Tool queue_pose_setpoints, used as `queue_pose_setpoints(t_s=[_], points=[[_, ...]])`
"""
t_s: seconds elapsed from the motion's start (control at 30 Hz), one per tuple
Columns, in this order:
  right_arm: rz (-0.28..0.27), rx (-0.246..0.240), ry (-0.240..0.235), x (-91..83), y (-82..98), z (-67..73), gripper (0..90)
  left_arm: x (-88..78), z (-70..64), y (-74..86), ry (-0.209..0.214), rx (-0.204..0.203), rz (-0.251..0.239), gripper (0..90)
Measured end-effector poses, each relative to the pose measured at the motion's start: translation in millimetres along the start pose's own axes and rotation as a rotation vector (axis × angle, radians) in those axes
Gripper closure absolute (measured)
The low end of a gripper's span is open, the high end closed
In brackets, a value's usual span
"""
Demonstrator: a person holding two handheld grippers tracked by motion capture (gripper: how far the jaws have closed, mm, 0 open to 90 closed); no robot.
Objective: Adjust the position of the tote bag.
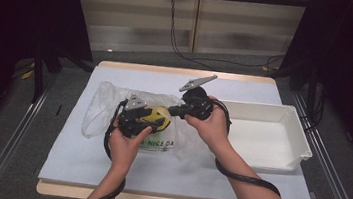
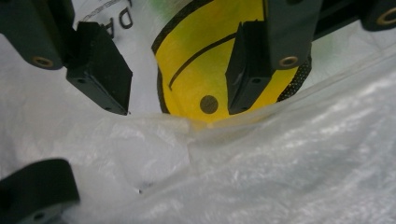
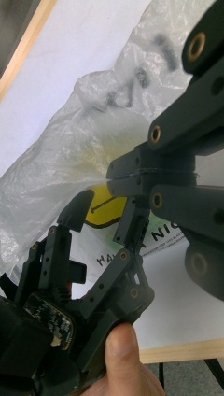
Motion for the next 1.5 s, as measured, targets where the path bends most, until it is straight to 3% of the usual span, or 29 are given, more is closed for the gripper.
queue_pose_setpoints(t_s=[0.1, 0.23, 0.33, 0.43, 0.6, 0.77, 0.83, 0.87, 1.0, 1.07, 1.13, 1.23, 1.33, 1.4, 1.5], points=[[0.001, 0.003, 0.005, -0.3, 0.6, 0.6, 90.0, 0.5, -2.4, -4.1, 0.014, -0.021, -0.013, 34.7], [0.0, 0.003, 0.003, -1.7, 0.9, 0.6, 90.0, 3.4, -2.7, -7.7, 0.005, -0.021, -0.018, 33.1], [0.0, -0.004, -0.002, -1.8, 1.0, 1.7, 90.0, 7.3, -3.0, -9.3, 0.016, -0.057, -0.042, 36.3], [0.0, -0.004, -0.003, -1.4, 0.9, 2.5, 90.0, 8.3, -2.9, -9.0, 0.014, -0.052, -0.029, 41.2], [0.001, -0.002, -0.006, -0.4, 0.9, 3.2, 90.0, 9.4, -4.4, -11.0, 0.019, -0.063, -0.054, 57.4], [0.002, -0.005, -0.01, 0.5, 1.1, 3.7, 90.0, 10.4, -3.8, -10.5, 0.036, -0.076, -0.032, 76.0], [0.004, -0.006, -0.006, 0.1, 1.2, 3.2, 90.0, 8.6, -3.0, -10.5, 0.014, -0.072, -0.026, 85.5], [0.001, -0.003, -0.007, 0.0, 1.1, 3.1, 90.0, 8.0, -4.5, -10.8, 0.025, -0.09, -0.026, 88.6], [0.005, 0.0, 0.001, -0.1, 2.2, -0.2, 90.0, 4.4, -6.9, -7.3, 0.021, -0.071, 0.023, 90.0], [0.005, 0.007, 0.004, 0.5, 2.6, -2.9, 90.0, 0.9, -9.2, -4.0, 0.045, -0.088, 0.041, 90.0], [0.009, 0.017, 0.012, 0.4, 2.2, -6.4, 90.0, -4.9, -8.8, 0.0, 0.038, -0.064, 0.074, 90.0], [0.01, 0.026, 0.026, 0.3, 0.7, -13.2, 90.0, -12.9, -9.6, 6.7, 0.045, -0.064, 0.093, 90.0], [0.018, 0.036, 0.049, 1.2, -2.2, -23.0, 90.0, -25.4, -8.9, 21.3, 0.067, -0.041, 0.14, 90.0], [0.026, 0.035, 0.065, 2.3, -3.5, -29.2, 90.0, -27.8, -9.1, 24.9, 0.08, -0.046, 0.137, 90.0], [0.052, 0.042, 0.105, 7.3, -3.9, -40.7, 90.0, -35.0, -8.8, 39.9, 0.099, -0.051, 0.185, 90.0]])
Point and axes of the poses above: each handheld gripper's, and its own axes: x roughly forward along the jaws, y roughly out of its underside, z roughly to its left, the point moved 6 cm from there along x, roughly forward along the jaws, and after that the axes turned 4 degrees about -z, right-handed, at the moved point
